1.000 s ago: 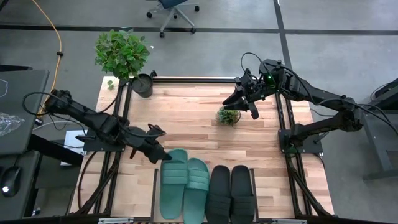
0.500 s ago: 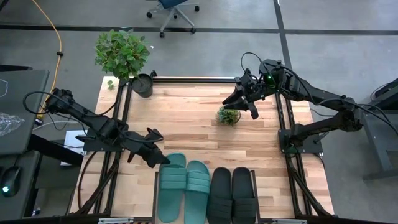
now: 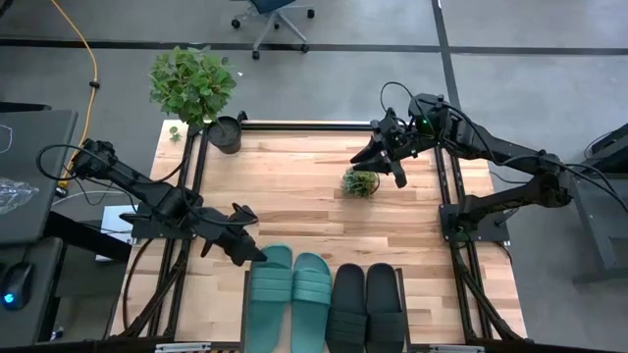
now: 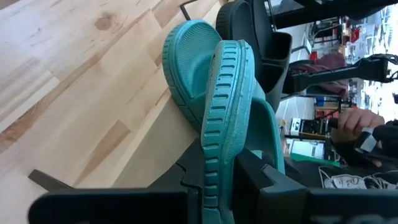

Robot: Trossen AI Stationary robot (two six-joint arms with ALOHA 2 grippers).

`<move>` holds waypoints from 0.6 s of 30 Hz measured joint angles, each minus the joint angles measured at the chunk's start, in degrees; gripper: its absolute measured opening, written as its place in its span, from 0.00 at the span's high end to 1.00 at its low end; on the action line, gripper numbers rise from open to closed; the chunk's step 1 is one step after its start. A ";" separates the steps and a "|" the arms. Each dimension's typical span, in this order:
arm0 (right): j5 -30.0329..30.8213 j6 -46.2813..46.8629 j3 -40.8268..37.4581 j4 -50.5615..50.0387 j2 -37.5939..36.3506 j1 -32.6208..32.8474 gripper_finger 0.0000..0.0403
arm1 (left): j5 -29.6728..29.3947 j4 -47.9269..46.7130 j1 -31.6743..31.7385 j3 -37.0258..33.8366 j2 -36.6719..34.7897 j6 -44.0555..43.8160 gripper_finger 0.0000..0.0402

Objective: Pick and place slides into the shelf
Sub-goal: Put the blue slide on the shelf

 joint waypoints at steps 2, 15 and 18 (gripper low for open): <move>0.46 -0.07 0.00 0.00 0.01 0.00 0.77 | 0.03 0.00 0.00 0.00 0.00 0.00 0.93; 0.37 -0.08 0.00 0.02 0.01 -1.96 0.77 | 1.20 0.82 0.04 0.08 2.08 -0.50 0.93; 0.24 -0.08 0.00 0.12 0.04 -2.14 0.77 | 2.00 1.21 0.11 0.10 3.15 -0.42 0.91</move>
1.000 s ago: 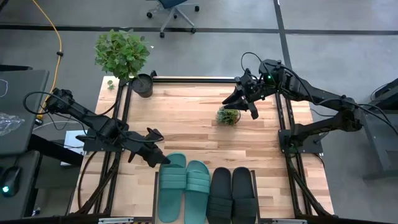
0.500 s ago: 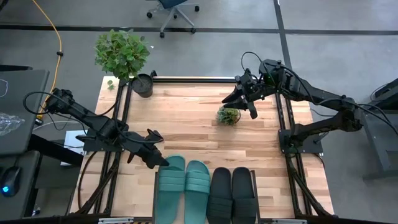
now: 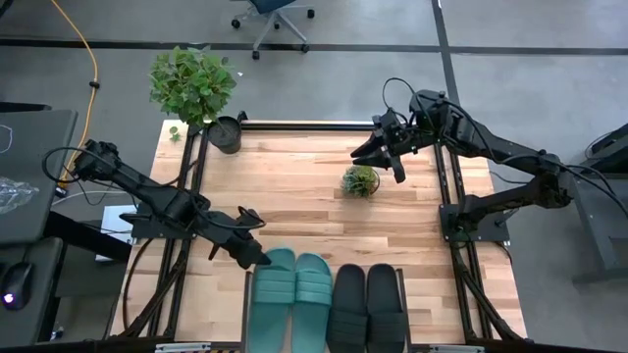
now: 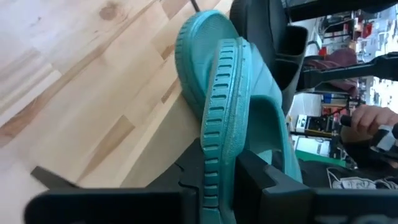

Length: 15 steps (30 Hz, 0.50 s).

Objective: Pick and place slides into the shelf
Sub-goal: Put the blue slide on the shelf

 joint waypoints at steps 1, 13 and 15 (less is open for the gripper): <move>0.02 -0.02 0.00 0.26 -0.02 0.00 0.77 | 0.36 -0.07 0.04 -0.04 0.03 -0.02 0.89; 0.02 -0.24 0.00 0.55 -0.02 0.00 0.77 | 2.56 -0.48 0.00 -0.02 0.55 -0.41 0.71; 0.02 -0.26 0.00 0.54 -0.02 0.00 0.77 | 2.71 -0.89 0.00 -0.02 0.55 -0.41 0.71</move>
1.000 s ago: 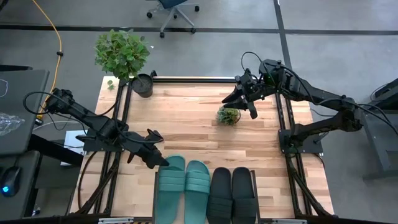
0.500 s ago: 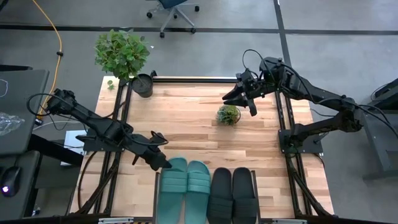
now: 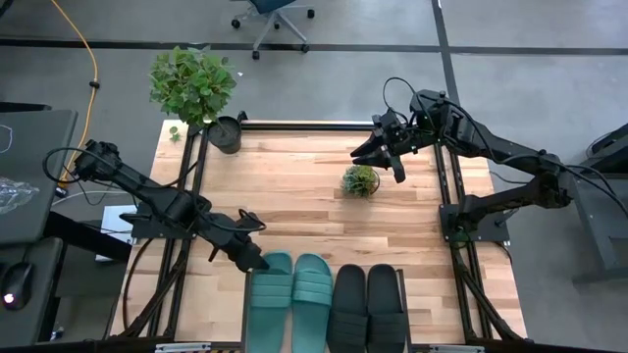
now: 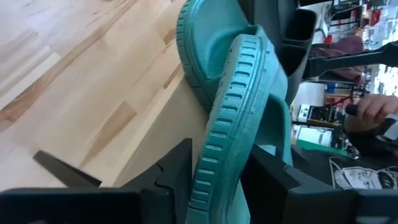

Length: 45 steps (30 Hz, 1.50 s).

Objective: Pick and place slides into the shelf
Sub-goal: Put the blue slide on the shelf

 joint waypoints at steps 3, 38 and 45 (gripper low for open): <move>0.00 0.01 0.00 0.02 0.00 0.00 0.77 | 0.70 -1.59 0.00 0.00 0.00 0.00 0.71; 0.63 0.26 0.00 0.24 0.00 0.02 0.77 | -1.69 -2.58 0.04 -0.02 0.00 8.62 0.33; 0.66 0.26 0.00 0.22 0.00 0.02 0.77 | -0.64 -3.38 1.48 -0.02 0.00 11.61 0.28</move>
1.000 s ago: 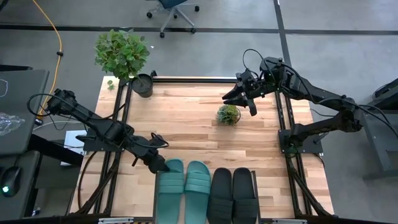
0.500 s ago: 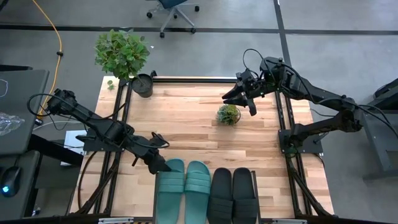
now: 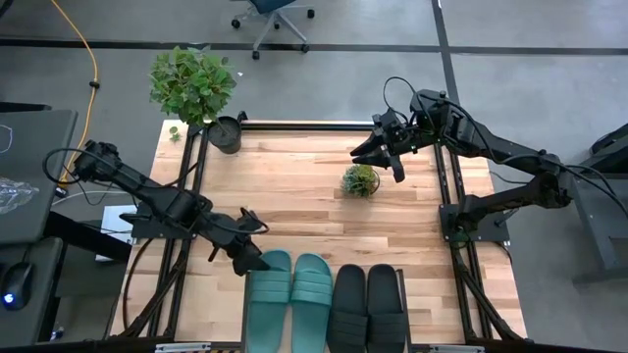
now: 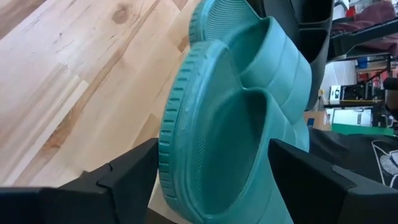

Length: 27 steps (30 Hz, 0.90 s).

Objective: Pick and place slides into the shelf
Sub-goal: Put the blue slide on the shelf

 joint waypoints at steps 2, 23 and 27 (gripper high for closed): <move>0.00 0.04 0.00 0.02 0.00 0.00 0.77 | 1.74 -0.24 1.08 0.00 0.00 0.17 0.26; 2.14 1.62 0.00 -0.83 -0.02 0.00 0.77 | 10.38 -6.40 12.37 -0.03 -4.10 10.13 0.19; 3.41 3.00 0.00 -0.85 -0.02 0.00 0.77 | 5.91 -8.96 13.32 -0.04 -6.34 14.52 0.19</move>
